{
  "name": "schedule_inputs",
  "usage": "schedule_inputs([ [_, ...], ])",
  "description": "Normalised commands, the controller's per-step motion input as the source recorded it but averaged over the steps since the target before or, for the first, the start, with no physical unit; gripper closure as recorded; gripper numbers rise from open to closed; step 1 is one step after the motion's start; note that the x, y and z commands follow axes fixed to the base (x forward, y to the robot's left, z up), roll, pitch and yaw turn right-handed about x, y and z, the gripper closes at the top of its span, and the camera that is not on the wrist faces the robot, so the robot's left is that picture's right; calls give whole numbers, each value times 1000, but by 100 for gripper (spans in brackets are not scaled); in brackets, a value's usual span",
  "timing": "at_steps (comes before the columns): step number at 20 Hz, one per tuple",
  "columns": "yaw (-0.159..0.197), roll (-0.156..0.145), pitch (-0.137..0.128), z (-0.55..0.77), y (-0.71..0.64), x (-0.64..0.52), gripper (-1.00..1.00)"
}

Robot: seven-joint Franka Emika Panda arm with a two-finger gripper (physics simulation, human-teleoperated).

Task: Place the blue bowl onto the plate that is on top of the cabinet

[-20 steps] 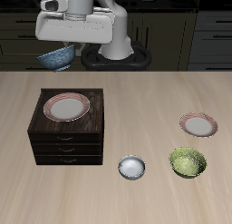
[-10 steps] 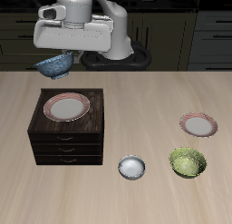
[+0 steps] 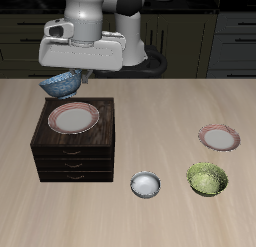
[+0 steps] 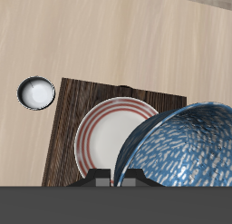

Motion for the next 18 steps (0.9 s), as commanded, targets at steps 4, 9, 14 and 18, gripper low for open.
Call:
schedule_inputs([
  [4, 3, 3, 27, -280, 90, 37, 100],
  [9, -23, -9, 30, -300, 8, 53, 100],
  [14, -16, -21, 28, -214, -41, 65, 100],
  [18, -12, -28, 51, -228, -61, 26, 100],
])
